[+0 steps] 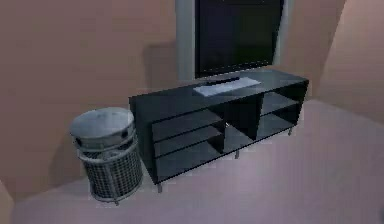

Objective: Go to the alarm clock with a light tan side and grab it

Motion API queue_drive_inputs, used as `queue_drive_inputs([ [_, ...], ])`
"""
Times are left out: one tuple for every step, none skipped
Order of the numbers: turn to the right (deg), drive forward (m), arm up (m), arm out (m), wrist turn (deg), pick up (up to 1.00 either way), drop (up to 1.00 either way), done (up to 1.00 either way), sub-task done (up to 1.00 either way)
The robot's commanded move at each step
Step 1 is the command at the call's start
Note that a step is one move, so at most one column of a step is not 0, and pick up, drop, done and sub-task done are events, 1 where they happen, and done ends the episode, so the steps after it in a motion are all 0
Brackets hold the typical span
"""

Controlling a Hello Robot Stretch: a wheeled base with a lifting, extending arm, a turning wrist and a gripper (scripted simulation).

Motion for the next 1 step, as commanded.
queue_drive_inputs([
  [36.0,0.0,0.0,0.0,0.0,0.0,0.0,0.0,0.0],
])
